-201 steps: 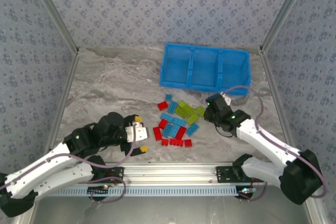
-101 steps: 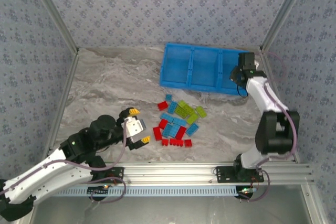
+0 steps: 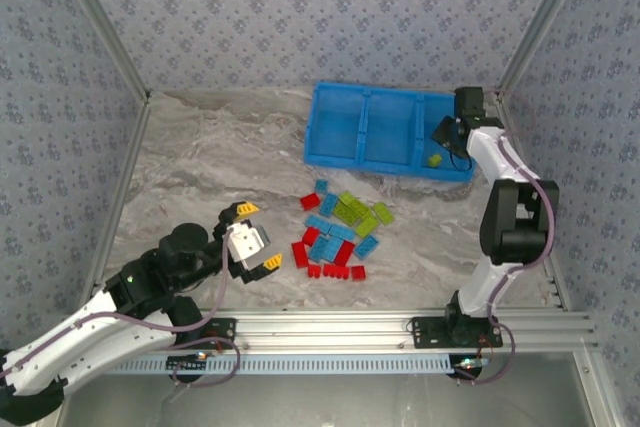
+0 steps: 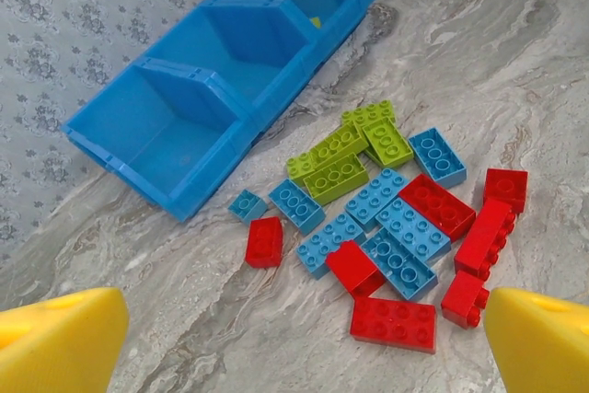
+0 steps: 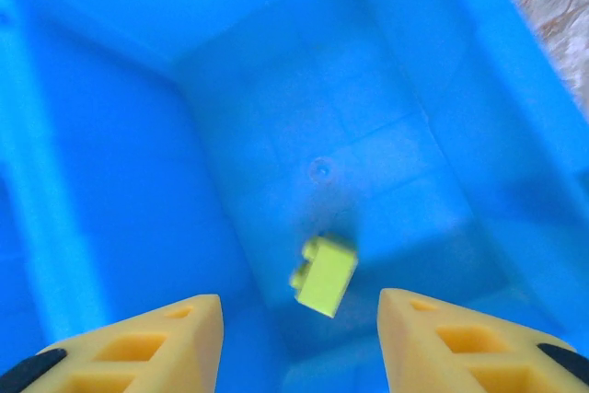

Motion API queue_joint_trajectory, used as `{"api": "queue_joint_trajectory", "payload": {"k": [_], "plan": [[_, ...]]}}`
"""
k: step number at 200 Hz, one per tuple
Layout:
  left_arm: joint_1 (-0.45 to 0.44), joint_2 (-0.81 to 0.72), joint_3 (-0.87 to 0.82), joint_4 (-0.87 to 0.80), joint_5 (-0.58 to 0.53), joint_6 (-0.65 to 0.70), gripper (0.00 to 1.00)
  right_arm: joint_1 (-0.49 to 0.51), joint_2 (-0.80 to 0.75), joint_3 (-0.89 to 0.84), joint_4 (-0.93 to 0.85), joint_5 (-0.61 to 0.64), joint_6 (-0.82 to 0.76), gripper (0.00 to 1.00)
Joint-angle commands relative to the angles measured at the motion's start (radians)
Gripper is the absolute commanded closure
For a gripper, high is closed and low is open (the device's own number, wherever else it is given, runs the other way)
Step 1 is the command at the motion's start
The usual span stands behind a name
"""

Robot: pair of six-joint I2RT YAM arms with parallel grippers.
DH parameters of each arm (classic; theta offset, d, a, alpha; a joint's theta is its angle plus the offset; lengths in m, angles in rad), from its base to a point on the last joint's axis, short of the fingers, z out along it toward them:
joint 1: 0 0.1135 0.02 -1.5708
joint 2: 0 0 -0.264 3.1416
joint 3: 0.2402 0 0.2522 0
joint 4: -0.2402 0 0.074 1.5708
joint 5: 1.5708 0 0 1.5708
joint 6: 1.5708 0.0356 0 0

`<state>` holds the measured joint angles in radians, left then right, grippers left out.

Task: Sort the legos into containers by color

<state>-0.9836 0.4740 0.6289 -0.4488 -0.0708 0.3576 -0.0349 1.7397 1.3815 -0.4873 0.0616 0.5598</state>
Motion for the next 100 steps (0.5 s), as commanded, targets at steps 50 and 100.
{"api": "queue_joint_trajectory", "payload": {"k": [50, 100], "plan": [[0.003, 0.004, 0.003, -0.010, -0.017, 0.033, 0.01, 0.258, -0.457, -0.273, -0.108, -0.054, -0.039, 0.46], [0.006, 0.030, 0.002, -0.016, -0.010, 0.042, 0.01, 0.615, -0.493, -0.539, -0.061, -0.018, 0.258, 0.41]]}}
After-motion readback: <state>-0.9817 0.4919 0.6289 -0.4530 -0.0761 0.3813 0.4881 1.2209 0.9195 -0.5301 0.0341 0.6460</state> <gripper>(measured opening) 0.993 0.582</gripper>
